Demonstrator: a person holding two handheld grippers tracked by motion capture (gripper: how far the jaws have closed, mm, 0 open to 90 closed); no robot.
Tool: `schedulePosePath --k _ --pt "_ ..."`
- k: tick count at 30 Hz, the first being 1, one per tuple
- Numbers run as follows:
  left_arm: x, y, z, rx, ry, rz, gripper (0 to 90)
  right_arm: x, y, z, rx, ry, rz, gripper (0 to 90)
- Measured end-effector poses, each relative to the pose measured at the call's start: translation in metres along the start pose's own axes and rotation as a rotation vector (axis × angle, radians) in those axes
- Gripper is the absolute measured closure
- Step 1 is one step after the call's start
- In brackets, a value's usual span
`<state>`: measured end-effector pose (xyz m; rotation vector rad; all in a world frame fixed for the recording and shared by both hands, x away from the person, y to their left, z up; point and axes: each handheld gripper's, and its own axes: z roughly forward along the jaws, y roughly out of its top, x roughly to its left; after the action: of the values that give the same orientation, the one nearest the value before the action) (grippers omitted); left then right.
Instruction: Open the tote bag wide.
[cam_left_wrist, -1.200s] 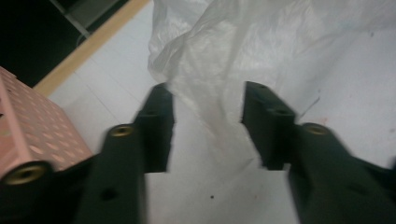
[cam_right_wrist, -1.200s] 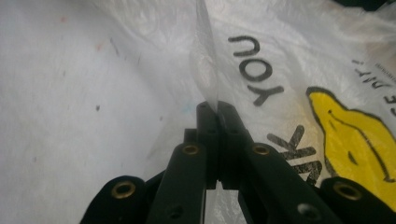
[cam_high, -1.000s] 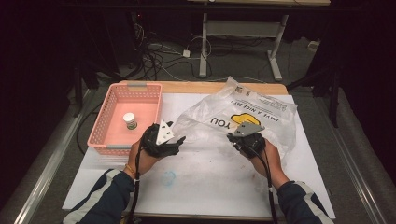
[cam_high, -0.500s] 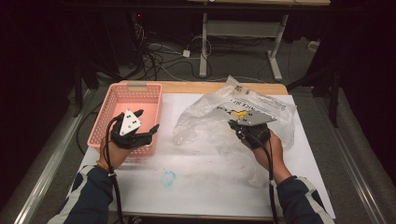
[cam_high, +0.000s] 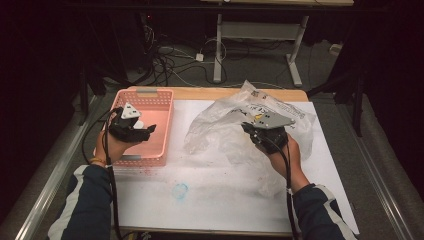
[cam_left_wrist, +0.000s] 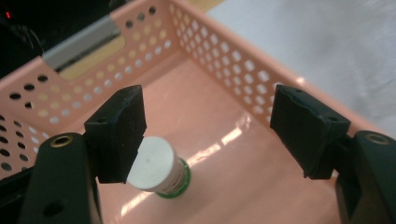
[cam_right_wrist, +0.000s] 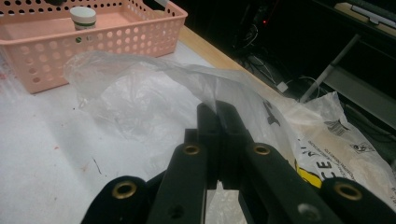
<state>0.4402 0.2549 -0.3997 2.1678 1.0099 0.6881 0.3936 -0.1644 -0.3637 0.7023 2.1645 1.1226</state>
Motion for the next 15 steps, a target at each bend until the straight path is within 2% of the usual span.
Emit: schedulePosePath --k 3,6,8,11,13,15 --pt "0.011 0.001 0.014 0.062 0.001 -0.019 26.1 0.0 0.0 -0.001 -0.002 0.001 -0.003 90.0" --pt "0.021 0.001 0.024 0.135 0.02 -0.02 26.0 -0.002 0.0 -0.003 -0.005 0.003 -0.002 90.0" --pt "0.028 0.001 0.03 0.181 0.002 -0.049 26.1 -0.003 -0.001 -0.003 -0.005 0.012 0.002 90.0" --pt "0.034 -0.002 0.039 0.255 -0.004 -0.063 26.4 -0.002 -0.001 -0.003 -0.005 0.016 0.002 90.0" --pt "0.035 -0.004 0.045 0.297 -0.003 -0.058 30.2 -0.002 -0.002 -0.003 -0.007 0.018 0.0 90.0" --pt "0.038 -0.005 0.048 0.314 -0.006 -0.067 32.4 -0.002 -0.002 -0.003 -0.007 0.018 0.001 90.0"
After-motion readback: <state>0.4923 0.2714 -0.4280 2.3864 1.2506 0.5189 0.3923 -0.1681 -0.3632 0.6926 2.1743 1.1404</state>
